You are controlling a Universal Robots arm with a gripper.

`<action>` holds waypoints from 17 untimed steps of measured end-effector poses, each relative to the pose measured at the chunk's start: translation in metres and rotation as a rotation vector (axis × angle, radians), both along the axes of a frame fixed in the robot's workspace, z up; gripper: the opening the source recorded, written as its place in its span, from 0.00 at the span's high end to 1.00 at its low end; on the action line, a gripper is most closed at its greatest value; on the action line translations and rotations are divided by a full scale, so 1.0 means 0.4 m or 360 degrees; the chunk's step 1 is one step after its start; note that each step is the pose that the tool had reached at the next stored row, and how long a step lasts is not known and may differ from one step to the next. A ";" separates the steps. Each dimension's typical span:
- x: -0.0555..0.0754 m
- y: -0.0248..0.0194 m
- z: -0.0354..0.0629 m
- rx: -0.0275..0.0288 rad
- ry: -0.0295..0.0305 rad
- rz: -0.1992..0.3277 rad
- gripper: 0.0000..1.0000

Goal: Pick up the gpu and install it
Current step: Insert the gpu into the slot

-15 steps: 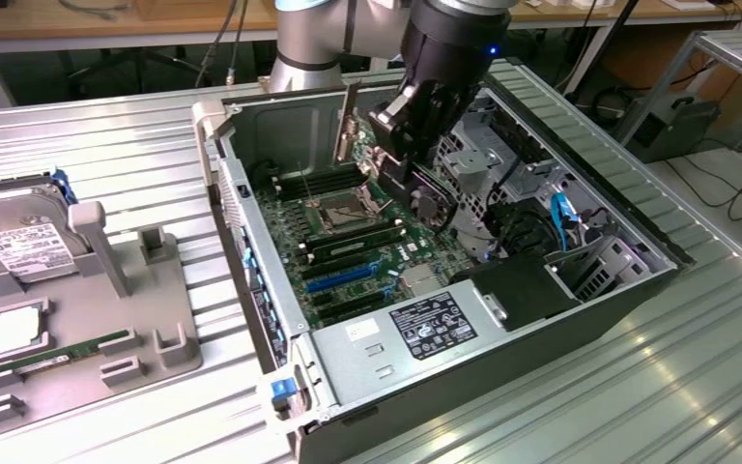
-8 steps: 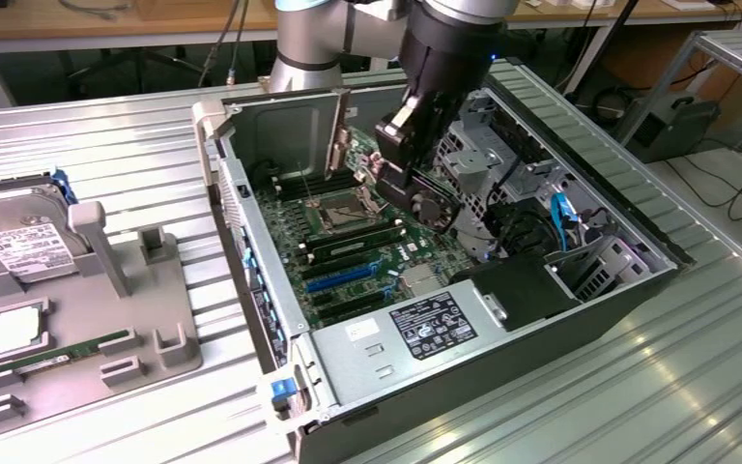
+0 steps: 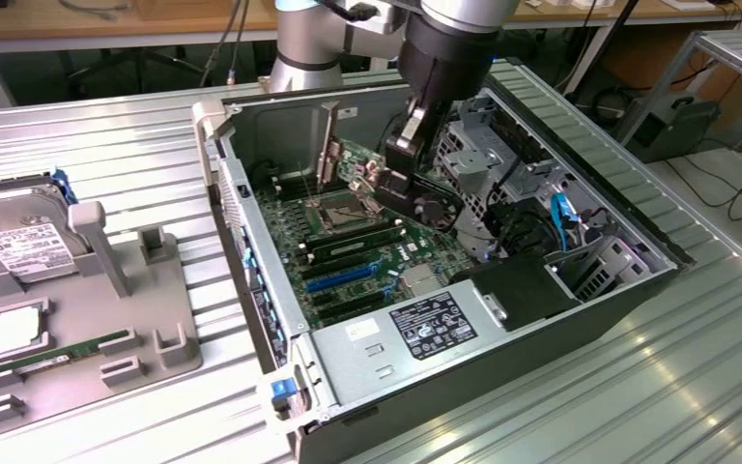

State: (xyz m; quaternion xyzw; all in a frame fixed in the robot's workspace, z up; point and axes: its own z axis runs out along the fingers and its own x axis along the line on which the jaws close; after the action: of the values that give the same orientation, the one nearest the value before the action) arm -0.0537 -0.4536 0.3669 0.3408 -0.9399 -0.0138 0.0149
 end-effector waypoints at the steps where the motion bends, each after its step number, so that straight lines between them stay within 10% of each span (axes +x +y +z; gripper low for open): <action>1: 0.000 0.000 -0.001 0.00000 -0.00004 0.0030 0.74; 17: 0.000 0.000 -0.023 0.00045 -0.00050 0.0630 0.74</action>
State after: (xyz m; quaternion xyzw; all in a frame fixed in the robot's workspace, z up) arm -0.0537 -0.4536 0.3578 0.5190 -0.8545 -0.0114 0.0154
